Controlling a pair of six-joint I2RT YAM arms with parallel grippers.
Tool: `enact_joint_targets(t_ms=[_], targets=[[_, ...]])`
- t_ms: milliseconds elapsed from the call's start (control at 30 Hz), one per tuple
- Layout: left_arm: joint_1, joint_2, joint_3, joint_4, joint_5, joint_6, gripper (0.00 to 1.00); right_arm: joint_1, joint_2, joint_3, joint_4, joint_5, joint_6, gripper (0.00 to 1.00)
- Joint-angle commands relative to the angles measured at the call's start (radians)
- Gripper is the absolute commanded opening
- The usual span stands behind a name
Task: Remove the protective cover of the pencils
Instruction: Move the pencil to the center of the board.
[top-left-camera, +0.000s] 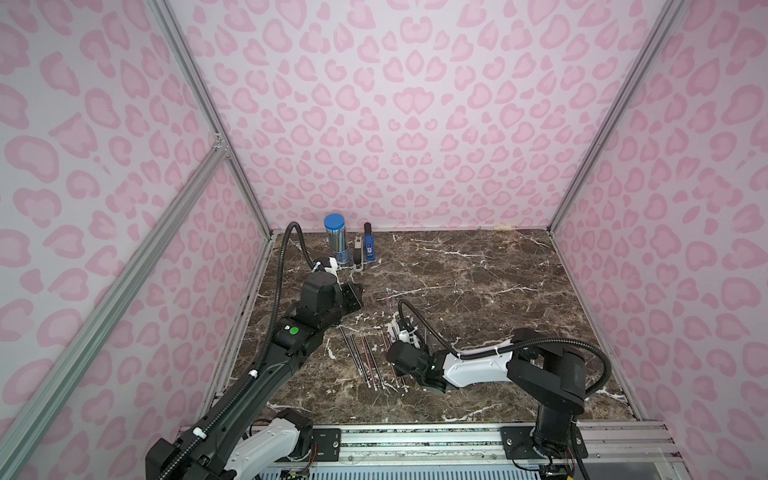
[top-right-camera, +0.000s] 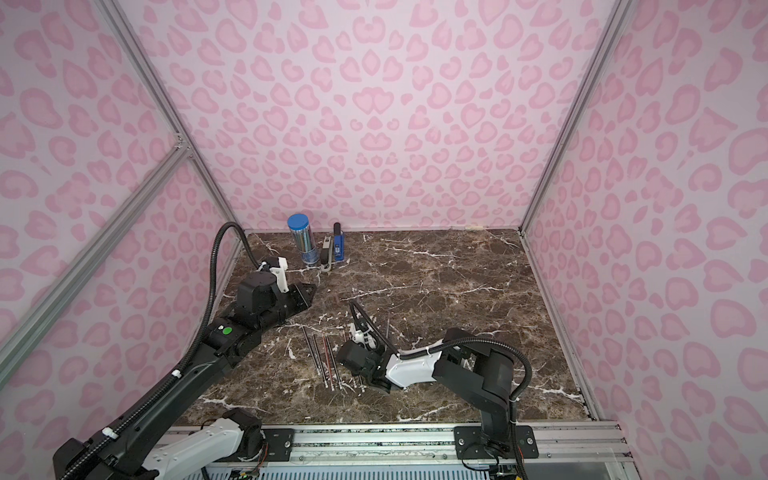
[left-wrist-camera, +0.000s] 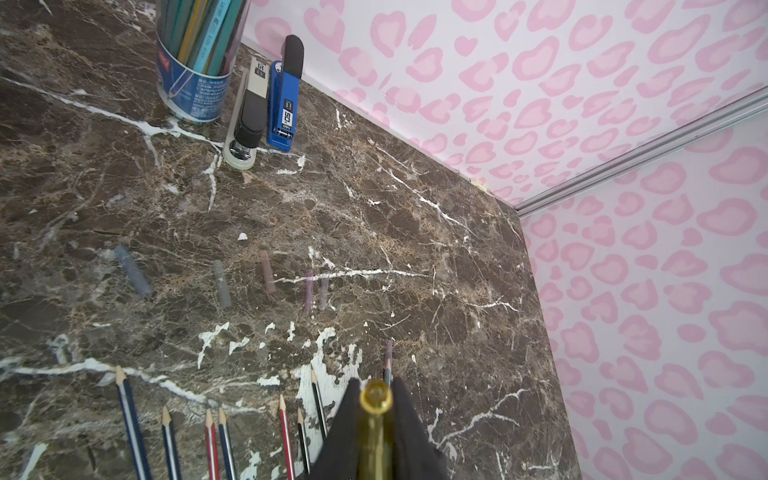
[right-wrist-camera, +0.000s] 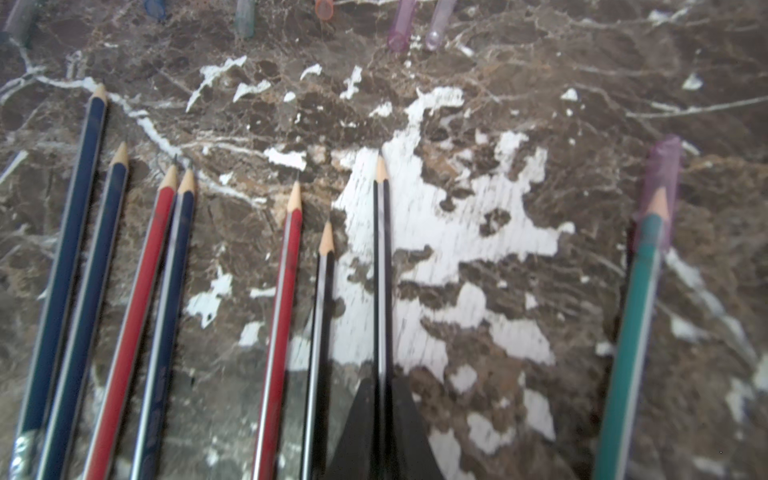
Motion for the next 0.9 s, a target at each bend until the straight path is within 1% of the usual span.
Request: enact_joint_targets(t_ms=[0,200,233,267,367,467,667,767,867], targets=[[-0.001,0.032,0.014,0.055,0.021,0.008,0.16,0.031,0.011,-0.027,-0.149,-0.069,0.090,0.11],[-0.002,0.112,0.032,0.091,0.052,0.004,0.14,0.045,-0.008,-0.057,-0.124,-0.063,0.138,0.12],[-0.001,0.124,0.034,0.097,0.056,0.004,0.14,0.045,-0.019,-0.061,-0.124,-0.060,0.138,0.15],[-0.003,0.136,0.037,0.100,0.056,0.006,0.14,0.045,-0.030,-0.062,-0.121,-0.057,0.134,0.20],[-0.007,0.180,0.050,0.107,0.065,0.008,0.13,0.045,-0.072,-0.058,-0.131,-0.046,0.120,0.27],[-0.016,0.226,0.064,0.123,0.069,0.009,0.13,0.044,-0.117,-0.041,-0.151,-0.018,0.097,0.30],[-0.054,0.352,0.118,0.140,0.066,0.018,0.12,0.037,-0.185,0.009,-0.198,0.040,0.062,0.31],[-0.076,0.436,0.161,0.140,0.065,0.026,0.12,0.013,-0.228,-0.018,-0.195,0.049,0.064,0.31],[-0.094,0.535,0.212,0.138,0.076,0.036,0.10,-0.027,-0.278,-0.079,-0.171,0.044,0.073,0.31]])
